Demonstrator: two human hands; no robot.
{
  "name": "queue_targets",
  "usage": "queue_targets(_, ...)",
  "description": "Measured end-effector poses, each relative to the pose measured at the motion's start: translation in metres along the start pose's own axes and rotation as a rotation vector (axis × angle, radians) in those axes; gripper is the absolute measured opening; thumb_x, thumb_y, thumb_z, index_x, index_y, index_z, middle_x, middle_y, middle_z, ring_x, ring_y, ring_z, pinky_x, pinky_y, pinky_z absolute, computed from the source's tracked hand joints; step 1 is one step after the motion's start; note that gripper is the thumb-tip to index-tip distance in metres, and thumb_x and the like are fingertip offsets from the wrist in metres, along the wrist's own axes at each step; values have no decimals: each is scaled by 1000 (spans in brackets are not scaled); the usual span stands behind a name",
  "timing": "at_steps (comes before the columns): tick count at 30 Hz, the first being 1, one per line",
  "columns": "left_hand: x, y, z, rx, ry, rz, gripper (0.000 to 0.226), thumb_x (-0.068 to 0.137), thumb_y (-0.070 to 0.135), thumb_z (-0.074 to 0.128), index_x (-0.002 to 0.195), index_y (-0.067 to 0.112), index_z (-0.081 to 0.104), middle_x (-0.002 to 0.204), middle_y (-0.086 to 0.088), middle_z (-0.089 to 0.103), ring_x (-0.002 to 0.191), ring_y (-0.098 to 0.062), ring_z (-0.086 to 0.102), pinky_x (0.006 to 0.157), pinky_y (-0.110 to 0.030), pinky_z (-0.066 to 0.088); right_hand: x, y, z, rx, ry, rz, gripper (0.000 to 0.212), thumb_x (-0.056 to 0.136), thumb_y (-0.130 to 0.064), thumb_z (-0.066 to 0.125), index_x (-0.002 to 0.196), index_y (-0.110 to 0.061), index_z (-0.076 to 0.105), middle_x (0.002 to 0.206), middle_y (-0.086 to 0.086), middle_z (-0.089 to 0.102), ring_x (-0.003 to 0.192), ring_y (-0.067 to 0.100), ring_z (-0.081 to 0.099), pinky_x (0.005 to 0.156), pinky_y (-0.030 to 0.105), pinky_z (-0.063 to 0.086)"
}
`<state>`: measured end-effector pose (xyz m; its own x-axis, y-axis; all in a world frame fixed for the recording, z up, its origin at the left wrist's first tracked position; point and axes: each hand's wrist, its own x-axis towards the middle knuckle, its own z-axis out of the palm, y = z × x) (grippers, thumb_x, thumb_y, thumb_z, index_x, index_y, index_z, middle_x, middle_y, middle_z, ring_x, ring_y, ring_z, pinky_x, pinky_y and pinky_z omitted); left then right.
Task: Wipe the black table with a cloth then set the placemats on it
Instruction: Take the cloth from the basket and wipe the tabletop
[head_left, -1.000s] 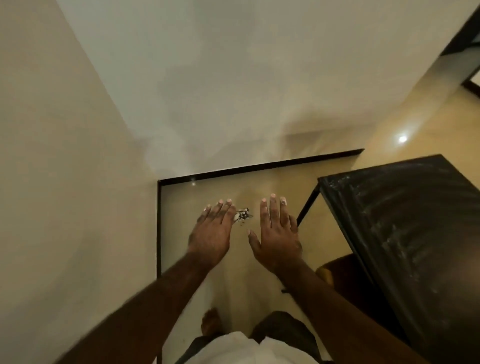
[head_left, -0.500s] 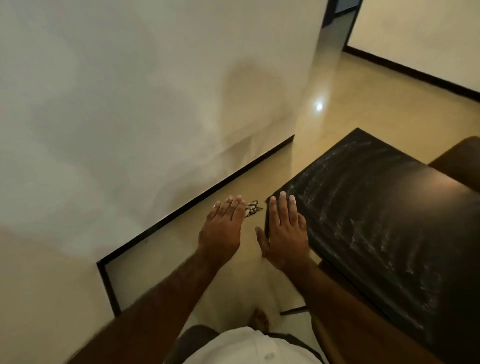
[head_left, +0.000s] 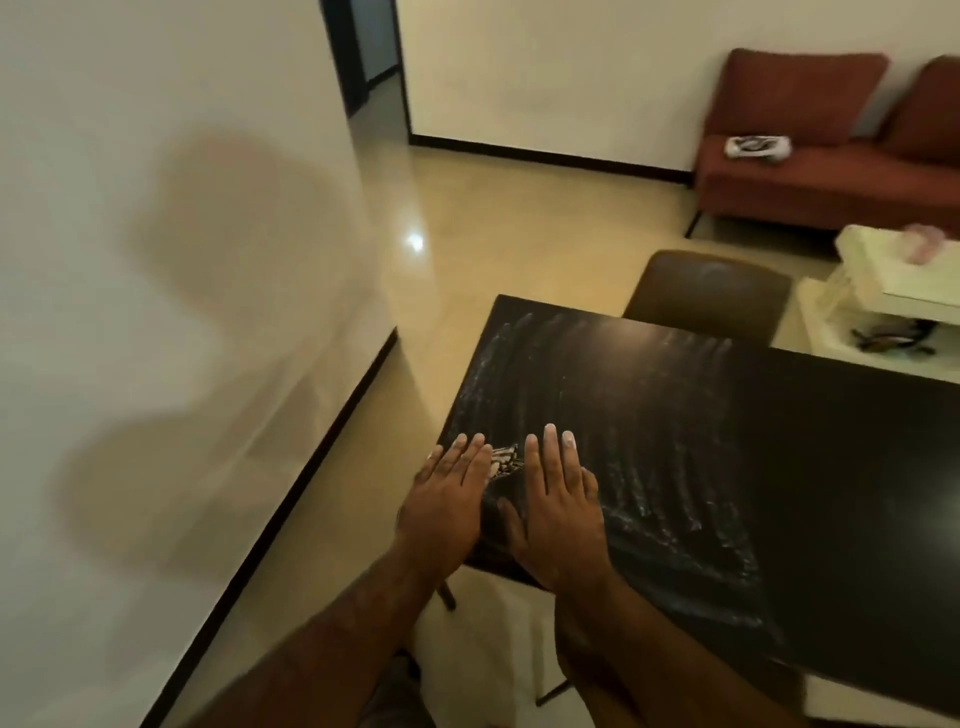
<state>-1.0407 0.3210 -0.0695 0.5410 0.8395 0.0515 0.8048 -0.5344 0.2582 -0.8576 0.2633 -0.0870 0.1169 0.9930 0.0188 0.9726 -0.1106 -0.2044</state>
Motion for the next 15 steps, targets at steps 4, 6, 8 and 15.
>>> queue_targets(4, 52, -7, 13, -12, -51, 216, 66, 108, 43, 28, 163, 15, 49, 169, -8, 49, 161, -25, 39, 131, -49, 33, 21, 6, -3, -47, -23, 146, 92, 108, -73, 26, 178, -18, 2, 184, 9, -17, 170, 32, -16, 135, 58, 19)
queue_targets(6, 80, -13, 18, -2, -57, 330, 63, 110, 39, 26, 166, 15, 44, 173, -7, 44, 164, -23, 31, 134, -47, 27, 31, 5, -6, -61, -7, 236, 94, 107, -73, 28, 177, -18, -1, 183, 9, -20, 169, 31, -19, 136, 57, 16)
queue_targets(8, 103, -12, 19, -9, -106, 415, 60, 114, 33, 29, 171, 17, 32, 180, -4, 29, 168, -20, 17, 137, -45, 13, 34, 6, -8, -82, -8, 320, 98, 104, -72, 36, 177, -17, 1, 184, 11, -17, 170, 33, -16, 135, 57, 16)
queue_targets(15, 145, 3, 18, -12, -291, 735, 66, 118, 27, 43, 176, 22, 13, 183, 2, 7, 170, -17, 0, 140, -45, 7, 26, -1, -13, -21, -44, 572, 100, 107, -67, 46, 177, -19, -7, 183, 5, -20, 168, 29, -25, 133, 50, -2)
